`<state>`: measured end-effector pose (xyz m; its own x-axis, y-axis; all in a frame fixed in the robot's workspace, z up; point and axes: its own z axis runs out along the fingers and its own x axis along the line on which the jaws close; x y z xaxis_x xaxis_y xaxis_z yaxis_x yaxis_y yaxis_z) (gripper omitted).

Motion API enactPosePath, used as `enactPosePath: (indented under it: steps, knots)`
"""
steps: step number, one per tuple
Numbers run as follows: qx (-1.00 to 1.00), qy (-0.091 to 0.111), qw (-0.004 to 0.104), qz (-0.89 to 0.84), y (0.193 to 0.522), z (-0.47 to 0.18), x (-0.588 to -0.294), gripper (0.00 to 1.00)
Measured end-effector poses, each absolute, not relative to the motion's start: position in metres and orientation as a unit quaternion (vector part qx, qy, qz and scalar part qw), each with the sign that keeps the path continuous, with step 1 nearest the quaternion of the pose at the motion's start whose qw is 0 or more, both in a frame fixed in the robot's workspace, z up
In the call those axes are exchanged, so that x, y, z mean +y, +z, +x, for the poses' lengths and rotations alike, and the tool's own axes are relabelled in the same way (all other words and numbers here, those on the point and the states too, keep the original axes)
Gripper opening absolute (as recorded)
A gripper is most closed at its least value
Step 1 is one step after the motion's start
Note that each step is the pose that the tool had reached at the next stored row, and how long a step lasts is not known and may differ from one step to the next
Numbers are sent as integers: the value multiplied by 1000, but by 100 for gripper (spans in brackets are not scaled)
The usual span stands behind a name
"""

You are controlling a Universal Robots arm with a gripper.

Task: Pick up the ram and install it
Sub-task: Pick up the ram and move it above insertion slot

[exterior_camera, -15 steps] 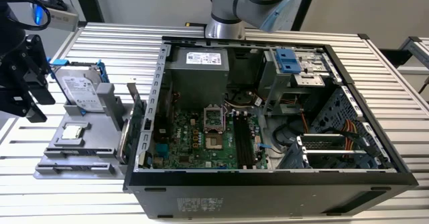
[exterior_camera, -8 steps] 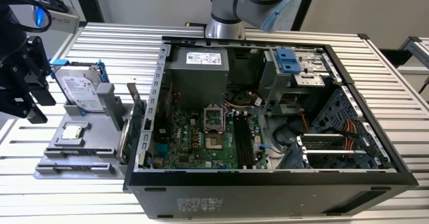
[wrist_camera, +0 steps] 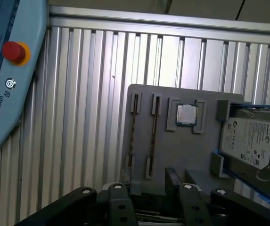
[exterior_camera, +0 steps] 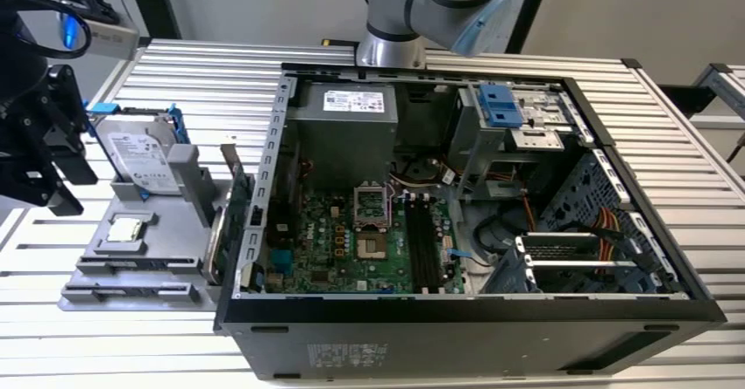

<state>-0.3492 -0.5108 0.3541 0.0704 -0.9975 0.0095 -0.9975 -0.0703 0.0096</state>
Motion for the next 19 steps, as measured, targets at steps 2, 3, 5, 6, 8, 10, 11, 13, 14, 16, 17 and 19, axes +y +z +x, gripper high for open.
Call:
enactPosePath:
  steps: [2, 3, 5, 6, 8, 10, 11, 13, 14, 16, 17, 19]
  knots:
    - [-682, 1, 7, 732, 353, -349, -511, 100]
    - [-682, 1, 7, 732, 353, -349, -511, 100]
    - [-682, 1, 8, 732, 352, -349, -511, 100]
    - [-682, 2, 8, 732, 351, -349, -510, 100]
    - [-682, 2, 9, 732, 350, -349, -510, 100]
    - [-682, 2, 9, 732, 349, -349, -510, 100]
    - [-682, 3, 9, 732, 348, -349, -510, 100]
    - [-682, 3, 10, 732, 347, -349, -510, 100]
    - [-682, 3, 10, 732, 346, -349, -510, 100]
    - [-682, 3, 10, 731, 345, -349, -510, 100]
    - [-682, 4, 10, 731, 344, -349, -510, 100]
    - [-682, 4, 11, 731, 342, -349, -510, 100]
